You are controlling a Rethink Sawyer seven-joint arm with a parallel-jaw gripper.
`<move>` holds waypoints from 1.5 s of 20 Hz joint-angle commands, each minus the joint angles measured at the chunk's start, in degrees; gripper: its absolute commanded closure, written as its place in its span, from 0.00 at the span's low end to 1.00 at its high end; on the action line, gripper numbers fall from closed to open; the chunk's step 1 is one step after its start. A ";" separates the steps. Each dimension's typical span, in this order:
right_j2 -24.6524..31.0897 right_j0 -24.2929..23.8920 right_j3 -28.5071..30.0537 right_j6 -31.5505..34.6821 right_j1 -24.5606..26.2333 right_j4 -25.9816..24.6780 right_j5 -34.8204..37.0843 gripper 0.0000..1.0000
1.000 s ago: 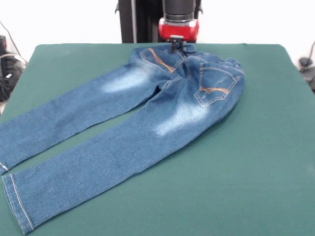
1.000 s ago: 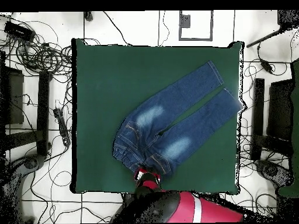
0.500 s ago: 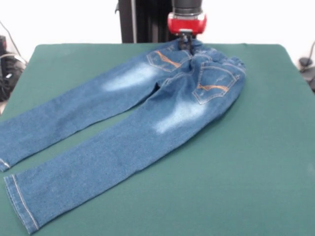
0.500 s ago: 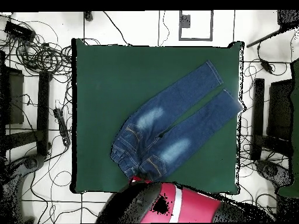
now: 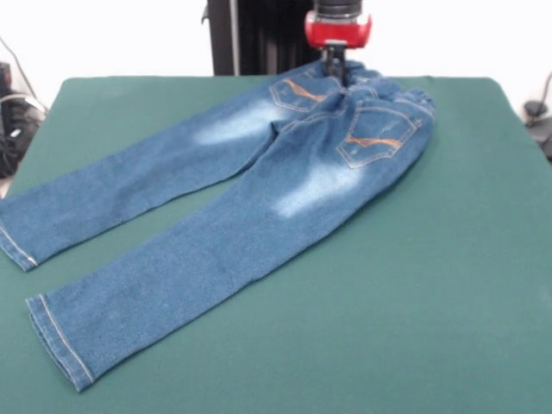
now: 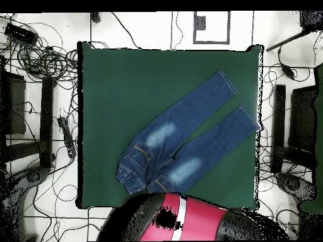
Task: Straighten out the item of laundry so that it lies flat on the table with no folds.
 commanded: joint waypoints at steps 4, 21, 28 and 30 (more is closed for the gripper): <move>3.97 1.53 0.41 12.88 -1.76 7.04 5.81 1.00; 5.25 -0.57 -1.59 7.78 -21.34 9.39 30.13 0.00; 4.89 3.74 -5.29 10.14 -26.60 15.31 39.47 0.00; 5.10 4.91 -6.72 10.85 -26.73 17.29 41.42 0.00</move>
